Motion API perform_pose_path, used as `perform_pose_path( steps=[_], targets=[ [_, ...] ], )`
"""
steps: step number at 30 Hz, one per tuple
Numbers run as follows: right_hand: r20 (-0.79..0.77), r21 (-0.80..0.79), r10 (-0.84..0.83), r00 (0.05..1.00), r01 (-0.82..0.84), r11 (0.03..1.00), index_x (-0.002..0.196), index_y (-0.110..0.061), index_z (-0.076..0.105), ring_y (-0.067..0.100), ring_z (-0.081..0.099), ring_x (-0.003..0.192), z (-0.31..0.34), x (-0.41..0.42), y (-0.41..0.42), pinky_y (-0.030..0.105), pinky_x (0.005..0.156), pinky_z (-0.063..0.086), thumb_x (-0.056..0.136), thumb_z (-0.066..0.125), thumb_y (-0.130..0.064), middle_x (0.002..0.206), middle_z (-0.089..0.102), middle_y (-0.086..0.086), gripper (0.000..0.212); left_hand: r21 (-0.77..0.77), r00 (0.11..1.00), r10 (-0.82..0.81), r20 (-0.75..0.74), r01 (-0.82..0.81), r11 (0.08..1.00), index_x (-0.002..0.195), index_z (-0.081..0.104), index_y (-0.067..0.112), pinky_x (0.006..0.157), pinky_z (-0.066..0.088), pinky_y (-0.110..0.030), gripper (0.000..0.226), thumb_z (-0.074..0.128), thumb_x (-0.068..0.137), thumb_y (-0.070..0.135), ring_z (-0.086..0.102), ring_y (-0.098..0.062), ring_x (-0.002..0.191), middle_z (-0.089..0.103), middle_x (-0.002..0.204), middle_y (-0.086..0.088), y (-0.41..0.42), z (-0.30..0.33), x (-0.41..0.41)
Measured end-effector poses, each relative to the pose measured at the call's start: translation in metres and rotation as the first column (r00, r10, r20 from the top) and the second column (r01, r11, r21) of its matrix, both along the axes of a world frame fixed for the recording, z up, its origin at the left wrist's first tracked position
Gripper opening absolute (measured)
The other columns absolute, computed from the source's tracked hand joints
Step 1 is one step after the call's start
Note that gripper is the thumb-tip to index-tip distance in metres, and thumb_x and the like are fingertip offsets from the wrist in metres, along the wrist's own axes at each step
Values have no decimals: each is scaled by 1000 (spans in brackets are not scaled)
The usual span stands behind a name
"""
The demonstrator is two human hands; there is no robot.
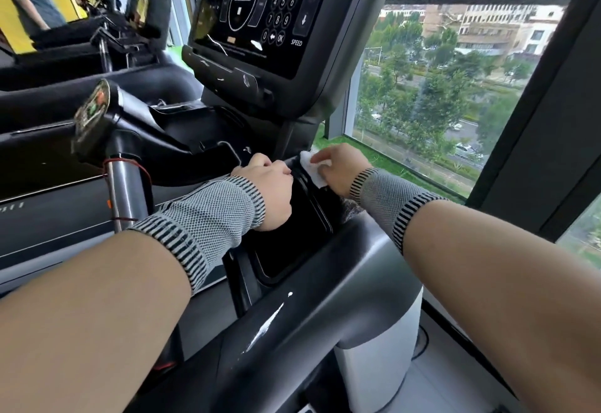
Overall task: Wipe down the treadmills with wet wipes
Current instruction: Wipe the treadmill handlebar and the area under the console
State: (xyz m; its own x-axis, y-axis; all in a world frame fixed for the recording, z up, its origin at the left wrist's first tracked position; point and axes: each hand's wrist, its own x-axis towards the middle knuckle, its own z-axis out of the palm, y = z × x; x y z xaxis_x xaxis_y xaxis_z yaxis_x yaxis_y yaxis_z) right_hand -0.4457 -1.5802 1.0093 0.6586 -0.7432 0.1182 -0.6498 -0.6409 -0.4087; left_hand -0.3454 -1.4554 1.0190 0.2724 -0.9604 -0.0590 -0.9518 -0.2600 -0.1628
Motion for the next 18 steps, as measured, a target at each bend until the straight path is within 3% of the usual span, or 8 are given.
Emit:
perform_pose_path(
  steps=[4, 7, 9, 12, 14, 16, 18],
  targets=[
    [-91, -2, -98, 991, 98, 995, 130, -18, 57, 23, 54, 121, -9, -21, -11, 26, 96, 42, 98, 44, -18, 135, 55, 6, 35, 13, 1000, 5, -5, -5, 1000, 137, 43, 20, 102, 35, -44, 47, 42, 91, 31, 19, -20, 135, 23, 150, 14, -5, -5, 7],
    [-44, -56, -34, 998, 32, 998, 125, -22, 62, 20, 58, 115, -13, -28, 0, 20, 91, 42, 95, 49, -17, 131, 59, 3, 33, 17, 998, 38, -44, -38, 999, 136, 46, 23, 103, 36, -40, 53, 40, 85, 38, 25, -20, 132, 28, 146, 14, -8, -8, 12],
    [1, -67, 61, 998, -60, 996, 118, -23, 67, 18, 59, 112, -13, -26, 7, 21, 94, 42, 93, 52, -18, 127, 62, 0, 29, 27, 1000, 4, -6, -4, 1000, 130, 52, 19, 106, 32, -38, 44, 40, 90, 32, 30, -21, 130, 39, 141, 7, -9, -4, 10],
    [14, -11, -20, 1000, 20, 1000, 121, -21, 64, 20, 59, 114, -12, -19, 3, 22, 95, 42, 92, 51, -16, 128, 62, 2, 32, -41, 997, 14, -82, -17, 999, 120, 57, 16, 102, 41, -42, 34, 43, 90, 24, 48, -29, 120, 51, 133, -8, -1, 14, 13],
    [-23, -51, -43, 999, 41, 998, 126, -19, 60, 22, 55, 119, -10, -12, 4, 26, 100, 42, 94, 46, -14, 131, 59, 5, 36, -48, 992, 65, -104, -70, 996, 130, 53, 17, 106, 39, -40, 39, 42, 93, 18, 47, -28, 126, 48, 140, -9, 10, 29, 25],
    [-19, -93, 50, 999, -52, 994, 126, -17, 60, 22, 50, 123, -7, -1, 16, 26, 101, 39, 96, 41, -13, 134, 55, 6, 36, -39, 987, 145, -64, -148, 988, 138, 49, 14, 107, 37, -35, 44, 42, 95, 12, 46, -27, 129, 48, 142, -9, 24, 40, 40],
    [9, -147, 132, 991, -130, 981, 123, -15, 63, 19, 46, 124, -7, 6, 26, 23, 102, 33, 95, 42, -11, 134, 51, 6, 35, -33, 982, 187, -33, -188, 982, 128, 58, 10, 99, 43, -34, 36, 42, 96, 11, 54, -28, 117, 59, 129, -11, 34, 42, 48]
  ],
)
